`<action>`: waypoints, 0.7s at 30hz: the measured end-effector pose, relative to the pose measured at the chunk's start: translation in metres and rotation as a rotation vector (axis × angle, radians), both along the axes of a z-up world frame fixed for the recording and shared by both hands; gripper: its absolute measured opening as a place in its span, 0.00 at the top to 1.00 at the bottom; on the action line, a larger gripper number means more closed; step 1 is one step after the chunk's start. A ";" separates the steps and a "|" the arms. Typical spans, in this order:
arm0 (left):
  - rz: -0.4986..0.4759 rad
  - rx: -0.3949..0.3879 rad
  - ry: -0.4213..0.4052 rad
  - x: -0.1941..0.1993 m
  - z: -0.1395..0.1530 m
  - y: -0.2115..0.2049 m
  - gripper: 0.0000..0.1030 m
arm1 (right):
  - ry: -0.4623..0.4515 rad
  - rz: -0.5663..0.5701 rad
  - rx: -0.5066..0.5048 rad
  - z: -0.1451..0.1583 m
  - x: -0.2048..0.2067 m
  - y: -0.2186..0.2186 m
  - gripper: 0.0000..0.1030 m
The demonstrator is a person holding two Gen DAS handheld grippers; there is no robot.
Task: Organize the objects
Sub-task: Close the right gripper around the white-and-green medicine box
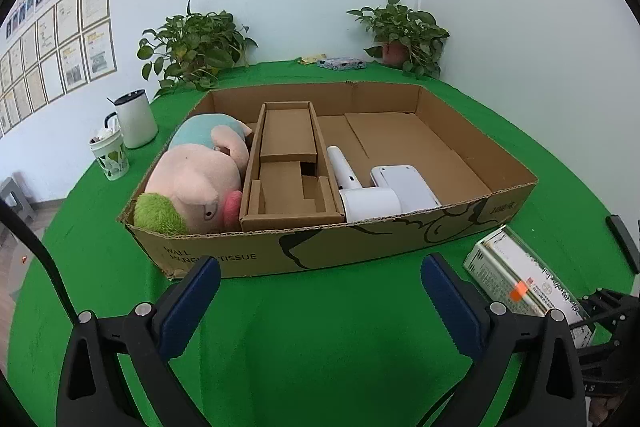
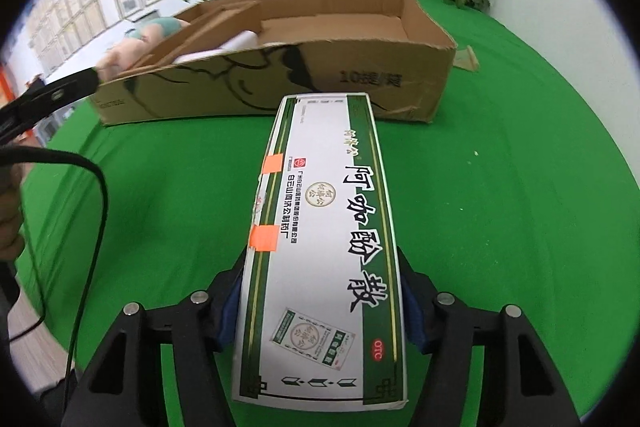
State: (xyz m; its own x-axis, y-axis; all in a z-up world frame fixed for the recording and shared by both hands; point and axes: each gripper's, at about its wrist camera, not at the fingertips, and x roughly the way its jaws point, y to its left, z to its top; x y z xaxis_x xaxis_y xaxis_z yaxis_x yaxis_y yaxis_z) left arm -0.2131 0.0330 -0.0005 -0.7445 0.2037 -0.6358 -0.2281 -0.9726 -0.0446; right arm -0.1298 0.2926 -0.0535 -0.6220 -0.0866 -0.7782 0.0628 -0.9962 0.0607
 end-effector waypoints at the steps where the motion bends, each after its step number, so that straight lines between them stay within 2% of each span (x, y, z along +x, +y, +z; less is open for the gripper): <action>1: -0.013 0.020 -0.019 -0.002 0.000 -0.001 0.03 | 0.012 0.014 -0.002 0.002 0.005 -0.002 0.36; 3: -0.032 0.055 -0.057 -0.008 -0.002 0.000 0.03 | 0.044 0.029 0.007 0.005 0.014 -0.005 0.19; 5: -0.057 0.087 -0.102 -0.016 -0.005 0.005 0.05 | 0.046 0.039 0.010 0.005 0.014 -0.007 0.19; 13: -0.197 0.215 -0.385 -0.062 -0.039 0.044 0.31 | -0.005 0.025 -0.007 0.000 0.008 -0.005 0.19; 17: -0.338 0.298 -0.494 -0.052 -0.052 0.063 0.32 | 0.011 0.077 -0.018 0.001 0.025 -0.019 0.20; 21: -0.438 0.317 -0.548 -0.034 -0.061 0.075 0.32 | 0.043 0.079 -0.035 0.003 0.035 -0.022 0.20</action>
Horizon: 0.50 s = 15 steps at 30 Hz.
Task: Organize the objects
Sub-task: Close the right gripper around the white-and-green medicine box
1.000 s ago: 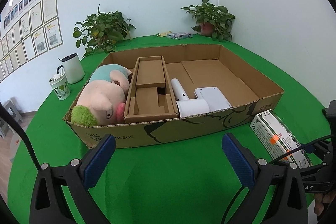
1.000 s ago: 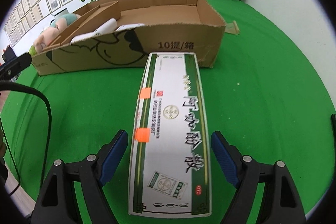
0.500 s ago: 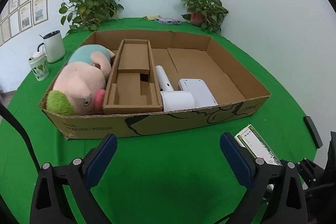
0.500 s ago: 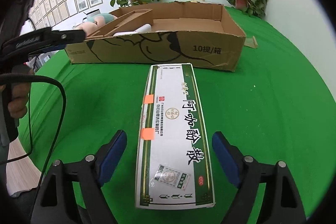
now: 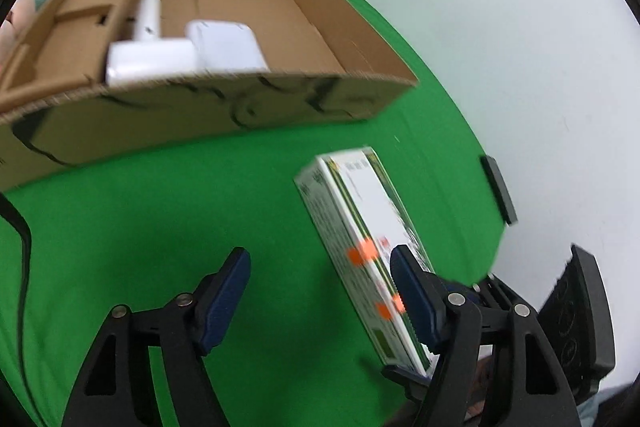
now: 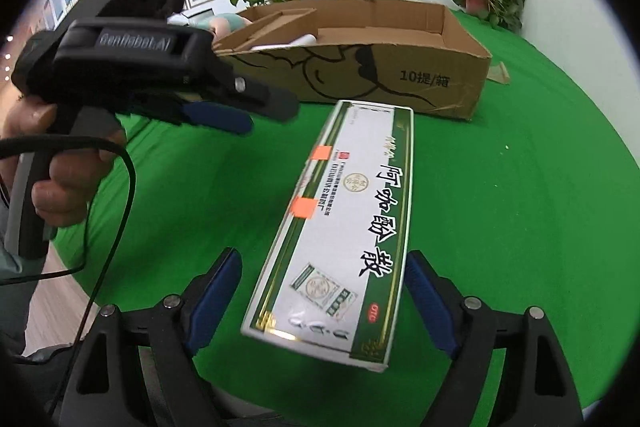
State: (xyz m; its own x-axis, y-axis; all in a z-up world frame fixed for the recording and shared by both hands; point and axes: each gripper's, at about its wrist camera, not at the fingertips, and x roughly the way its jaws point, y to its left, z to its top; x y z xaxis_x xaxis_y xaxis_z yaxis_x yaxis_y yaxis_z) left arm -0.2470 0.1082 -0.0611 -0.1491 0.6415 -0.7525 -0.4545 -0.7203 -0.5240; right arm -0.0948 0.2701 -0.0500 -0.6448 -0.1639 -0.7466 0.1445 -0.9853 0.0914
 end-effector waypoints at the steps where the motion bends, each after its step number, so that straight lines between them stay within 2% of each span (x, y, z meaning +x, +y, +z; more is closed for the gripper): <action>1: -0.015 0.012 -0.013 0.002 -0.002 0.002 0.32 | -0.007 -0.012 -0.002 -0.002 -0.002 0.001 0.20; 9: -0.041 0.024 -0.099 -0.004 -0.023 0.018 0.32 | -0.050 -0.065 0.057 -0.014 -0.012 -0.008 0.20; 12: -0.040 0.044 -0.106 -0.003 -0.025 0.019 0.32 | -0.040 -0.075 0.079 -0.016 -0.009 -0.012 0.27; 15: -0.048 0.055 -0.110 0.002 -0.026 0.017 0.32 | -0.031 -0.040 0.095 -0.016 -0.001 -0.023 0.30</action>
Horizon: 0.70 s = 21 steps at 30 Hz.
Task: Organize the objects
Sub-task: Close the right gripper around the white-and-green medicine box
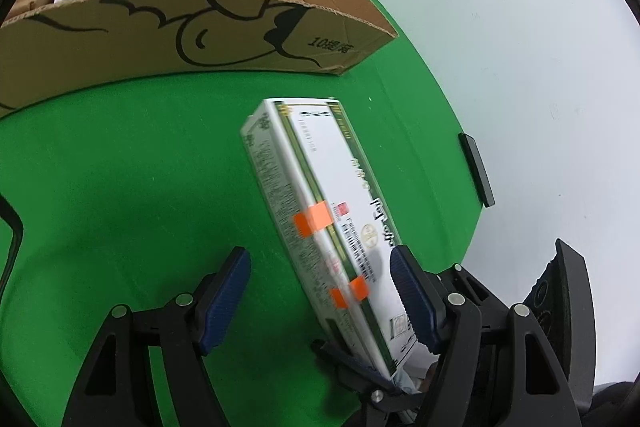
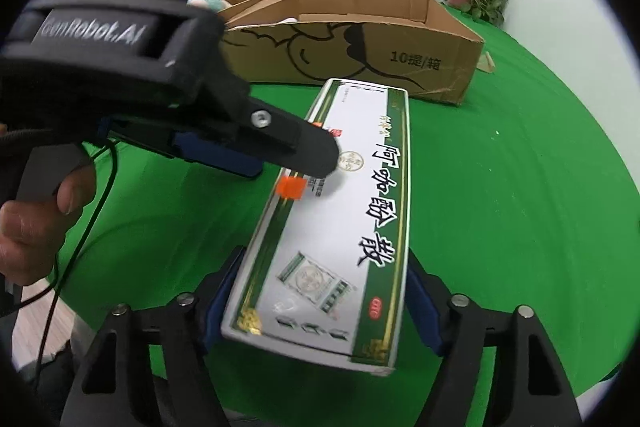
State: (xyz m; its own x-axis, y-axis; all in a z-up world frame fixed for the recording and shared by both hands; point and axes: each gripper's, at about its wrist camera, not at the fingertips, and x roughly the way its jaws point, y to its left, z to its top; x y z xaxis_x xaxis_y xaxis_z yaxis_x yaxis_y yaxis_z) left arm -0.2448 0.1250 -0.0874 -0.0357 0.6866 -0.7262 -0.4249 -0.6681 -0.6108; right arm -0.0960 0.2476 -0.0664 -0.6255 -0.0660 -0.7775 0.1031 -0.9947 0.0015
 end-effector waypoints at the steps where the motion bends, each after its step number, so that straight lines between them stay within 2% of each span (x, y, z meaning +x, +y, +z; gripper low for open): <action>1: -0.004 0.002 0.004 0.004 -0.001 -0.001 0.32 | 0.002 0.009 -0.008 0.000 0.003 -0.003 0.30; 6: 0.002 0.033 -0.006 0.026 -0.002 -0.014 0.32 | 0.016 0.011 -0.059 0.002 0.020 -0.005 0.36; 12: 0.052 0.067 -0.026 0.043 -0.005 -0.026 0.34 | -0.006 0.011 -0.215 0.005 0.027 0.001 0.36; 16: 0.077 0.068 -0.031 0.044 -0.007 -0.034 0.44 | -0.006 0.026 -0.224 0.006 0.027 -0.007 0.36; 21: 0.087 0.078 -0.030 0.045 -0.007 -0.041 0.47 | -0.008 0.037 -0.203 0.005 0.028 -0.015 0.36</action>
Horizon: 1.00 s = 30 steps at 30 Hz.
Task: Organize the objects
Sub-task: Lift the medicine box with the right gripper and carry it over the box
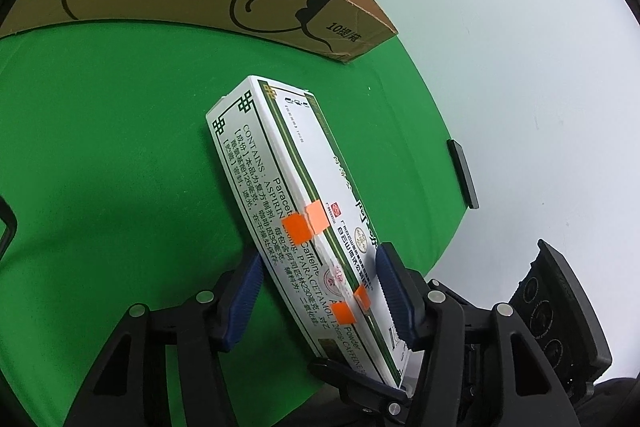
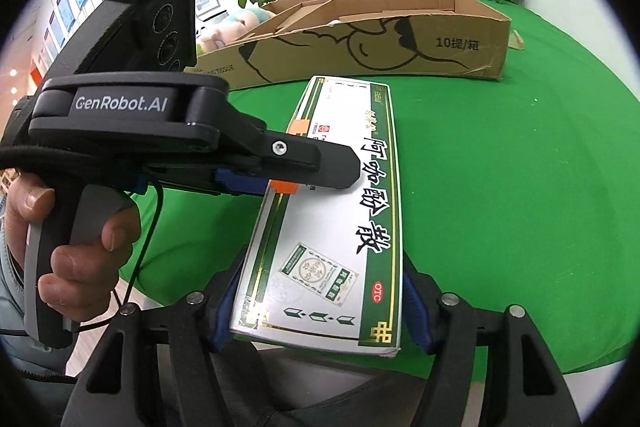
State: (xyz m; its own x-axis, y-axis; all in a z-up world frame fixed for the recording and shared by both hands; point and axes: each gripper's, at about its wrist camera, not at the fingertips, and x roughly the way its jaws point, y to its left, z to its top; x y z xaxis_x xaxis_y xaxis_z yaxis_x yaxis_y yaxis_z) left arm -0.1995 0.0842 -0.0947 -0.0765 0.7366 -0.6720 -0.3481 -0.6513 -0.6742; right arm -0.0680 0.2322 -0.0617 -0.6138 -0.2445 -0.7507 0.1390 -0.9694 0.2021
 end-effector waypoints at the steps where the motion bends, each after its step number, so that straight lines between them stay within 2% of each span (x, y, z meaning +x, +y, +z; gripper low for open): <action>1: 0.000 0.001 0.004 0.000 0.000 -0.001 0.47 | 0.000 0.002 0.009 0.000 0.000 -0.001 0.36; 6: 0.011 -0.001 0.018 0.001 0.003 -0.003 0.50 | 0.003 0.011 0.039 0.000 -0.003 -0.005 0.36; 10: 0.003 -0.008 0.062 0.006 0.015 -0.003 0.53 | 0.023 0.020 0.069 0.002 -0.006 -0.010 0.37; 19: 0.011 0.004 0.185 0.009 0.065 -0.014 0.58 | 0.143 -0.006 0.107 0.031 -0.016 -0.016 0.37; 26: 0.019 -0.044 0.330 0.011 0.112 -0.002 0.58 | 0.228 -0.016 0.125 0.055 -0.038 -0.015 0.37; 28: 0.025 -0.046 0.358 0.009 0.126 -0.019 0.58 | 0.250 -0.011 0.128 0.062 -0.042 -0.016 0.37; 30: 0.030 -0.044 0.383 0.001 0.135 -0.001 0.58 | 0.272 -0.006 0.134 0.070 -0.045 -0.017 0.37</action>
